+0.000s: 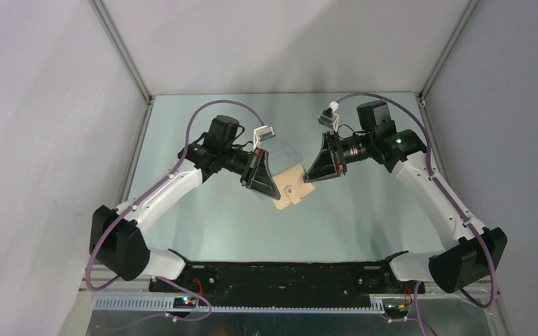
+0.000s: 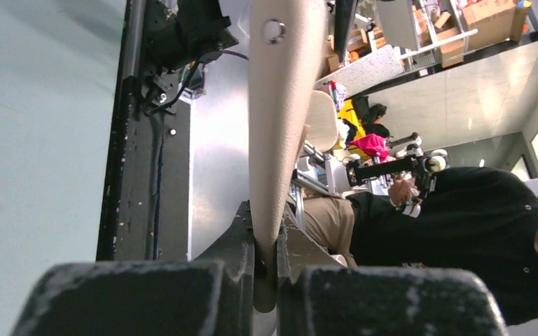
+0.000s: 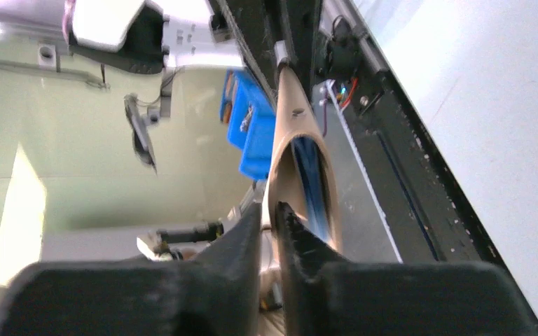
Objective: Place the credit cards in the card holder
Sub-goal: Pick up the card holder from the center of the board.
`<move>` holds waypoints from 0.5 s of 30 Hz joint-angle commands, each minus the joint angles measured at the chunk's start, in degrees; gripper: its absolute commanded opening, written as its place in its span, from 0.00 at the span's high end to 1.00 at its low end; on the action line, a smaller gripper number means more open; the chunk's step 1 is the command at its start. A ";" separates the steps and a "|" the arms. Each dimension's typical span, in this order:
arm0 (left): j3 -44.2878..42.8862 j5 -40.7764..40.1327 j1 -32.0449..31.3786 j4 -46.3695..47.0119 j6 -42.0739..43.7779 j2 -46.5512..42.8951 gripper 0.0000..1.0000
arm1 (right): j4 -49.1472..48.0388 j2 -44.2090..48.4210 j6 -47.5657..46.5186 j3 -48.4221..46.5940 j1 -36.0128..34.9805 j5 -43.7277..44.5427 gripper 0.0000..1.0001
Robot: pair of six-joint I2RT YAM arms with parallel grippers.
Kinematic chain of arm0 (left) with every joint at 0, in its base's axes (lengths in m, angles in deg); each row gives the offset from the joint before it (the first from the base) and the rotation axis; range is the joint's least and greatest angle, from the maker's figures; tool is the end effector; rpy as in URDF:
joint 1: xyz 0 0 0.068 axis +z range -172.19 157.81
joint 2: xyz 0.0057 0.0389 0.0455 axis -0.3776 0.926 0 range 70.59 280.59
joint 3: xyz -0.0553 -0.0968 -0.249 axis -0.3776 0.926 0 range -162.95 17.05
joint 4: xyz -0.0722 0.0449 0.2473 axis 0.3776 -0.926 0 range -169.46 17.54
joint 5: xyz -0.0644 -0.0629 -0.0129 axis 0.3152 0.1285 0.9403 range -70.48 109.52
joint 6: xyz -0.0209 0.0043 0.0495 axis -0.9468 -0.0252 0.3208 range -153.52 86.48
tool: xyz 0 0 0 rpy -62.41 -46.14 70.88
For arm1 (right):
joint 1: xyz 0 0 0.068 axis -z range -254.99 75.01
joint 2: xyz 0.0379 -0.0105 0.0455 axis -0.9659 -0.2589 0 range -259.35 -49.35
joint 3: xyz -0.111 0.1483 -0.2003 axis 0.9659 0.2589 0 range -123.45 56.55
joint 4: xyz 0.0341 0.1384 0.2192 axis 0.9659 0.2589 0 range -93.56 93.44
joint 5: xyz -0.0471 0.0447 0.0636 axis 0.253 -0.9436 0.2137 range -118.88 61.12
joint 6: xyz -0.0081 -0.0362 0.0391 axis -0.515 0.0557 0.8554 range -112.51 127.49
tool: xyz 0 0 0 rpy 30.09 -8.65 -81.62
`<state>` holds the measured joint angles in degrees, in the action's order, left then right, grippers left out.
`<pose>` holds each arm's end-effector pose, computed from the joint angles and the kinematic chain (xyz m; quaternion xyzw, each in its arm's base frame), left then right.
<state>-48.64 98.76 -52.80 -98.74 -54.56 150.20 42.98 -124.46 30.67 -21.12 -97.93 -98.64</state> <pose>0.2286 -0.1758 0.3205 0.3259 0.6738 -0.6620 0.0399 0.2231 0.1306 0.3797 -0.2219 0.7556 0.6099 0.0889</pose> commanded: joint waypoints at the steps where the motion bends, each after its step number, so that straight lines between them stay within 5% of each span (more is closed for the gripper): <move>1: 0.50 -7.64 -0.72 0.55 -1.77 -2.55 1.00 | -5.45 -0.06 4.65 -1.30 2.36 8.56 0.73; 2: 0.42 -10.79 -0.75 0.64 -2.97 -3.15 1.00 | -5.21 0.42 5.29 -1.99 3.03 12.44 0.59; 6: 1.33 -33.37 -0.98 0.67 -6.44 -7.22 1.00 | -1.10 2.37 5.95 -5.13 2.40 27.08 0.29; 9: 2.94 -53.35 -2.70 0.56 -8.39 -12.71 1.00 | 0.16 3.43 7.98 -5.42 -0.59 34.89 0.23; 15: 4.72 -78.80 -10.38 0.17 -10.60 -22.14 1.00 | 1.88 1.50 11.13 -6.44 -8.64 46.28 0.15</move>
<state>-43.81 42.77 -58.28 -100.05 -63.08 134.25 44.01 -122.93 38.71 -25.19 -102.19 -62.62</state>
